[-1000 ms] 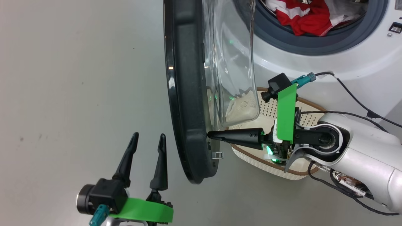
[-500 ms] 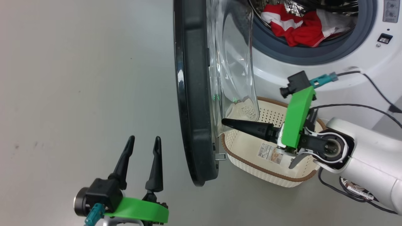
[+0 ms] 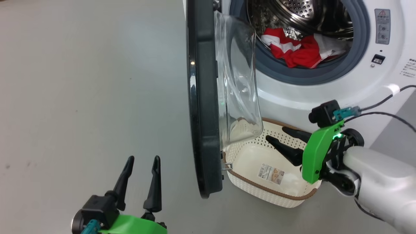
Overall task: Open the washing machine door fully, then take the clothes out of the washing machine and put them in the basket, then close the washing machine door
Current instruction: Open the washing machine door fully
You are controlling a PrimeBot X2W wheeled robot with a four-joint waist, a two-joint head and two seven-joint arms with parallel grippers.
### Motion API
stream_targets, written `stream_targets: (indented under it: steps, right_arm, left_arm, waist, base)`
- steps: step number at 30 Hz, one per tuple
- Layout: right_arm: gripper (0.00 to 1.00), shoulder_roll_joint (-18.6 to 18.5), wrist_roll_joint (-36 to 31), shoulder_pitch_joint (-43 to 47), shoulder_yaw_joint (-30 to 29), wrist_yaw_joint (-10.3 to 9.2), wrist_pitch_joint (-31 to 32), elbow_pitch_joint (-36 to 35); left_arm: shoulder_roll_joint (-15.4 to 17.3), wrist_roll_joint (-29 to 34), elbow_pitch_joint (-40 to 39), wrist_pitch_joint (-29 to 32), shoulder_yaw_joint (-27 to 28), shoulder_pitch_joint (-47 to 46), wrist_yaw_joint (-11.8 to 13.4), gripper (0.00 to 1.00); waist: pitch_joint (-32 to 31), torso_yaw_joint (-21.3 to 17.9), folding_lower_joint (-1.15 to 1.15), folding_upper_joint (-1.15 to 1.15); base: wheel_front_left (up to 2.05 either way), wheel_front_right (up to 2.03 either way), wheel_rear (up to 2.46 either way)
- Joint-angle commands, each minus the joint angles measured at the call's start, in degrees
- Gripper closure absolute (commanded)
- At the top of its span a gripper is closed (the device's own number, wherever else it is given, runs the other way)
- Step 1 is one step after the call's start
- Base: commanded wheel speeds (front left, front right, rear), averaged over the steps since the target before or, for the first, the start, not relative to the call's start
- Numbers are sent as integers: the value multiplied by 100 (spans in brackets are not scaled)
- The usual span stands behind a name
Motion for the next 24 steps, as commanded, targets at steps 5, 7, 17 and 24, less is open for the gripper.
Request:
stream_targets:
  steps: [5,7,17,24]
  right_arm:
    - [0,565,-824,446,-115,28,-530,850]
    - [0,753,-1108,520,-255,28,-784,1270]
    - [0,1421,-2813,590,-2261,28,-1218,2596]
    - [0,1536,-5262,2080,-5377,28,-1220,941]
  left_arm:
    - [154,-82,-288,75,249,49,9,0]
    - [162,-103,-350,98,253,88,24,0]
    - [275,-90,-644,150,289,291,128,0]
    - [303,-61,-764,132,261,351,171,0]
  waist:
    - [-206,-169,0,0]
    - [-235,-200,0,0]
    - [-332,-343,0,0]
    - [-319,-361,0,0]
  base:
    - [0,0,0]
    - [0,0,0]
    - [0,0,0]
    - [0,0,0]
